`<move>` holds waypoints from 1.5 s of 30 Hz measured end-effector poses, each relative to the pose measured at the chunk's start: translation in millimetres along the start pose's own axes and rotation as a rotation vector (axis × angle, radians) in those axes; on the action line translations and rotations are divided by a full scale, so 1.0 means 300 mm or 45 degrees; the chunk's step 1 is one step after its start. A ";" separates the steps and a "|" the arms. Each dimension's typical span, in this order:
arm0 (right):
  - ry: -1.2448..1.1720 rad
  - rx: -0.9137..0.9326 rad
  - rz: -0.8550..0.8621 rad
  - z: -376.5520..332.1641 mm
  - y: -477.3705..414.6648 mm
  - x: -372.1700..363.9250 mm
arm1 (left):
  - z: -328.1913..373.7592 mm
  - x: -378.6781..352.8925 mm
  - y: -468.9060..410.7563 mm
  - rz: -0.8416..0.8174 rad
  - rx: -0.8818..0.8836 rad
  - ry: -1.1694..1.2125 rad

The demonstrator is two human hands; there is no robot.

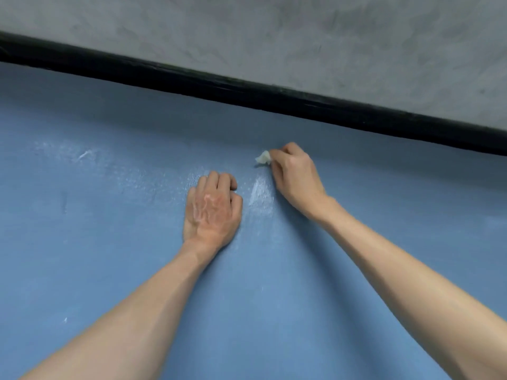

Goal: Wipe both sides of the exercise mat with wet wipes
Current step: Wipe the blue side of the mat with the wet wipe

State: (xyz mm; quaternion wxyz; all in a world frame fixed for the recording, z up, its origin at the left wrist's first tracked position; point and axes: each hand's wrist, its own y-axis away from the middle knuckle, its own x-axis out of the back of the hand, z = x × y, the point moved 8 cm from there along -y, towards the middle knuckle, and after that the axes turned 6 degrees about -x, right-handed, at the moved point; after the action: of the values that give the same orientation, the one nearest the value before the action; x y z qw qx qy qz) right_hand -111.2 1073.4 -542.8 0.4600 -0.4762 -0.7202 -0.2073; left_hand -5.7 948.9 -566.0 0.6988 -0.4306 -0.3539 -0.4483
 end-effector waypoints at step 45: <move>0.252 0.186 -0.265 0.077 -0.197 -0.001 | 0.001 -0.028 -0.004 -0.142 0.018 -0.088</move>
State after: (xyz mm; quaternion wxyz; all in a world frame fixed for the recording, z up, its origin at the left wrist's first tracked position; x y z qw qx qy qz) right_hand -173.8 1063.1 -546.2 0.5381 -0.3414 -0.7301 -0.2468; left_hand -9.8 951.6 -572.9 0.6630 -0.4206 -0.4045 -0.4689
